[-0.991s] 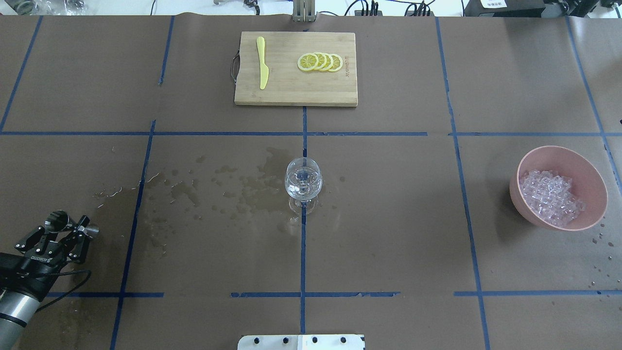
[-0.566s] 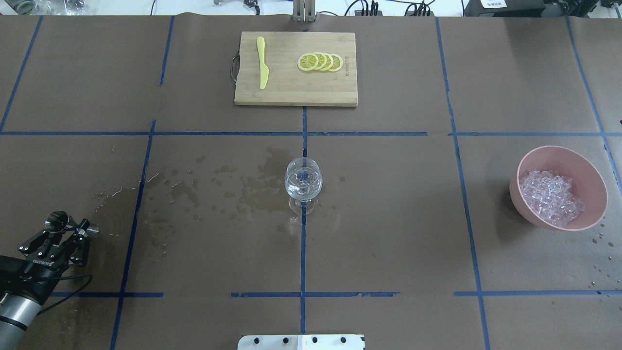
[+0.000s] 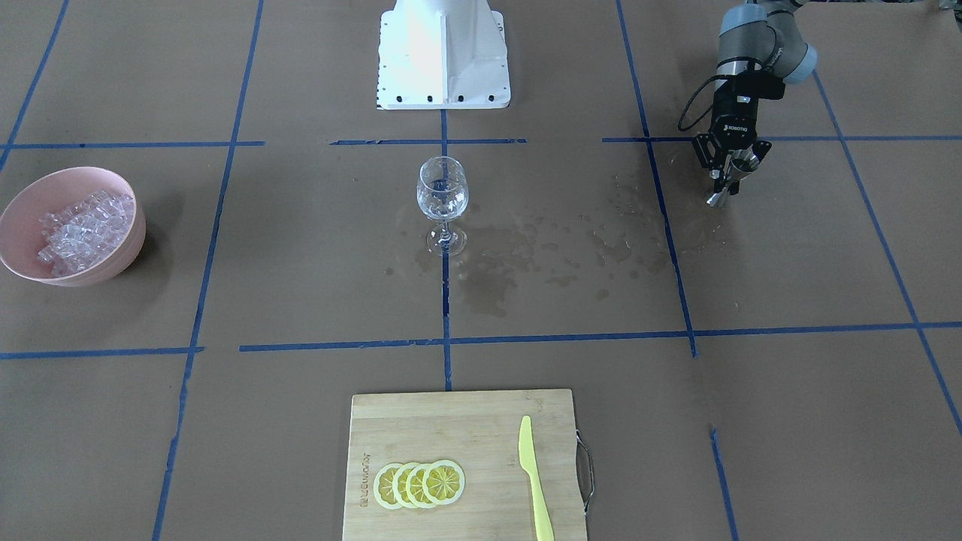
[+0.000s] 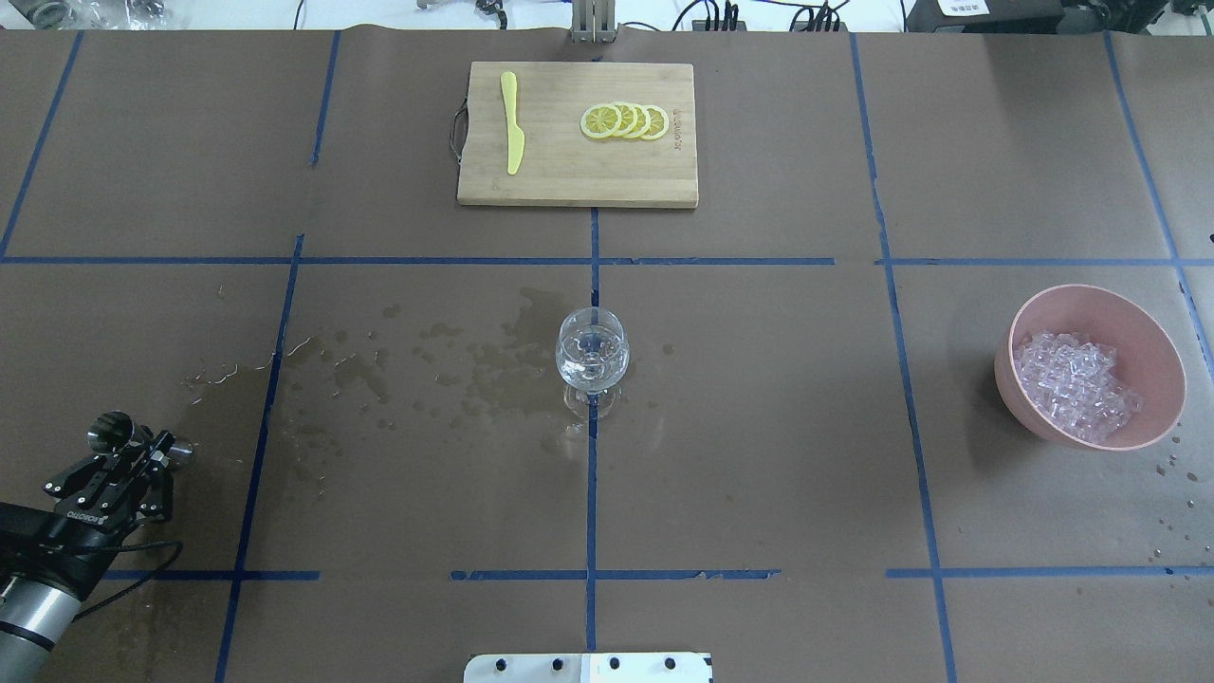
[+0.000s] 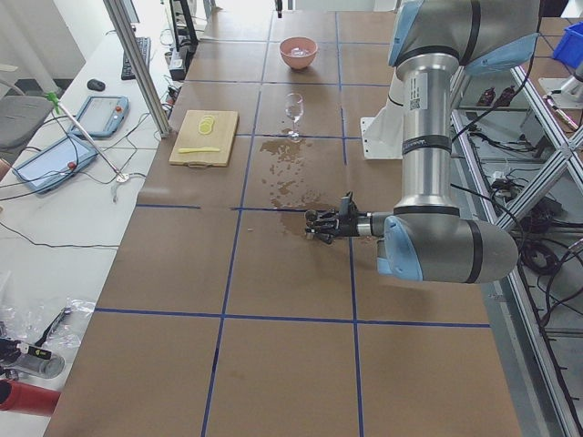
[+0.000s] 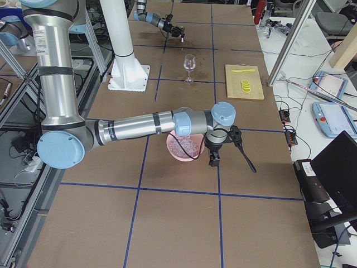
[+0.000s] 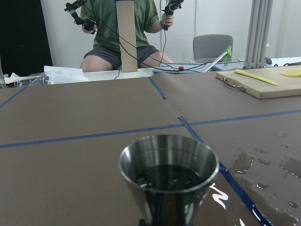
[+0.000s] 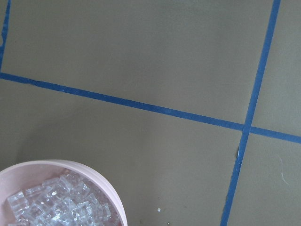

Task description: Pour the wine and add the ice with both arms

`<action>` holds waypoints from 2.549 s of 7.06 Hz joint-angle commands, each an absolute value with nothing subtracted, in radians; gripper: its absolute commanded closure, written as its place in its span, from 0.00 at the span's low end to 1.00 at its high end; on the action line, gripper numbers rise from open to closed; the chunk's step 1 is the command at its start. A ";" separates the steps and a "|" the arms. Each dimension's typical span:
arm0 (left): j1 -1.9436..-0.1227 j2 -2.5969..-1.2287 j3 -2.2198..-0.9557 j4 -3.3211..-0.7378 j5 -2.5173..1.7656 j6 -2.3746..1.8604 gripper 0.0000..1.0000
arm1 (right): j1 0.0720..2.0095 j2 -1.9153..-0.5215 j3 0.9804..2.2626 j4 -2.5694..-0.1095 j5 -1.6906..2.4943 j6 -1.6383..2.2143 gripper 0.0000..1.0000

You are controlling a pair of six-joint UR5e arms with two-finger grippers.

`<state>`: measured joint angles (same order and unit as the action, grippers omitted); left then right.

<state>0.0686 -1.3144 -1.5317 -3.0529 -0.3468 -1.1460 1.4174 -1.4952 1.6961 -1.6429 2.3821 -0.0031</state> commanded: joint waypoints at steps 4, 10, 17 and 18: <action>0.066 -1.310 -1.626 -3.175 -0.376 -0.887 1.00 | 1.417 -1.486 1.700 -1.643 2.382 -0.005 0.00; -0.009 -1.682 -1.716 -3.166 -0.374 -0.447 1.00 | 1.416 -1.479 1.762 -1.643 2.387 0.037 0.00; -0.089 -1.894 -1.718 -2.989 -0.475 -0.287 1.00 | 1.241 -1.493 1.948 -1.640 2.396 0.253 0.00; -0.097 -1.932 -1.718 -2.827 -0.476 -0.269 1.00 | 1.229 -1.506 1.950 -1.640 2.396 0.253 0.00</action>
